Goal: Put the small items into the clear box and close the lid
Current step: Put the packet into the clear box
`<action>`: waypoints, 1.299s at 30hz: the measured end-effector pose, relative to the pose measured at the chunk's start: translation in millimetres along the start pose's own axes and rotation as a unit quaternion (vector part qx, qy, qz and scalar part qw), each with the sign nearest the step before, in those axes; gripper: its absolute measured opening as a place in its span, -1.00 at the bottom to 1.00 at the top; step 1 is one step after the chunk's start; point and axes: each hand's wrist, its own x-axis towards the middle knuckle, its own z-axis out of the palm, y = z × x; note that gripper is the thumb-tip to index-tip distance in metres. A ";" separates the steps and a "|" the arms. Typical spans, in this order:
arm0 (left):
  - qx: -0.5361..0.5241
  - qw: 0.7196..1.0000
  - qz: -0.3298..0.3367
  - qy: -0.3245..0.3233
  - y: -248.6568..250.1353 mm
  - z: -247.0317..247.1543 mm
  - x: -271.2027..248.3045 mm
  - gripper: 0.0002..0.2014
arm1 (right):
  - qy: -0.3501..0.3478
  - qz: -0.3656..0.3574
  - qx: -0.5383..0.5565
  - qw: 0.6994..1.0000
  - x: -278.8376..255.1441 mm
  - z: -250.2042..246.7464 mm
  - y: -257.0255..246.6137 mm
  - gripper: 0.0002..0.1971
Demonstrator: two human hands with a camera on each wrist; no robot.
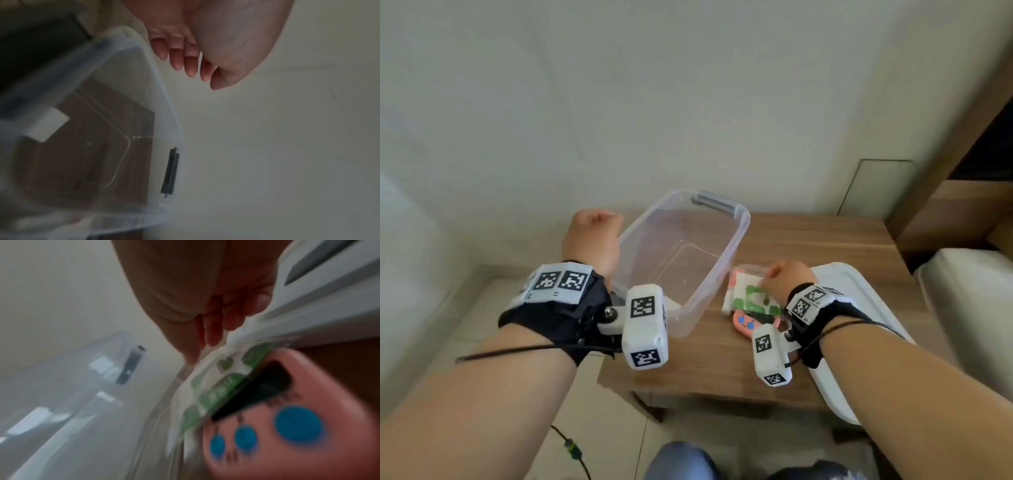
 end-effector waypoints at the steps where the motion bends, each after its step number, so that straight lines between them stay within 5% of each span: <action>1: 0.011 1.000 -0.007 -0.002 -1.0 -3.1 -6.4 -0.71 | 0.004 -0.005 0.015 1.000 -7.6 0.4 -0.5 -0.77; 6: 0.024 0.998 -0.052 0.002 -21.6 -1.2 -10.5 -0.83 | 0.000 -0.025 -0.044 0.999 -27.4 11.1 -7.8 -0.35; 8: 0.063 0.995 -0.080 -0.022 -26.6 1.6 -12.1 -0.68 | -0.008 -0.029 -0.070 0.997 -31.6 15.2 -8.3 -0.31; 11: 0.101 0.989 -0.092 -0.058 -36.3 6.1 -18.3 -0.34 | -0.017 -0.041 -0.115 0.992 -33.3 17.4 -8.1 -0.44; 14: 0.092 0.990 -0.074 -0.079 -44.5 10.8 -23.1 -0.22 | -0.006 -0.049 -0.177 0.983 -33.0 13.9 -10.8 -0.59; 18: 0.102 0.990 -0.050 -0.082 -50.9 14.3 -21.7 -0.21 | 0.042 -0.021 -0.146 0.988 -33.1 2.8 -8.6 -0.61; 21: 0.111 0.989 -0.045 -0.084 -52.4 15.3 -20.3 -0.21 | 0.115 0.001 0.018 0.993 -43.5 -15.0 -10.0 -0.56; 26: 0.142 0.985 -0.047 -0.090 -49.7 12.3 -24.4 -0.27 | 0.234 -0.008 0.173 0.957 -59.9 -44.8 -21.5 -0.69; 32: 0.157 0.980 -0.033 -0.115 -49.5 2.9 -26.7 -0.24 | 0.166 -0.146 0.138 0.966 -76.8 -39.9 -53.8 -0.89; 36: 0.172 0.976 -0.029 -0.127 -52.9 -4.1 -27.7 -0.22 | 0.062 -0.212 0.107 0.970 -82.9 -22.5 -63.6 -0.32; 39: 0.190 0.973 -0.027 -0.126 -56.7 -6.0 -27.6 -0.21 | 0.130 -0.193 0.114 0.966 -82.8 -13.2 -56.0 -0.37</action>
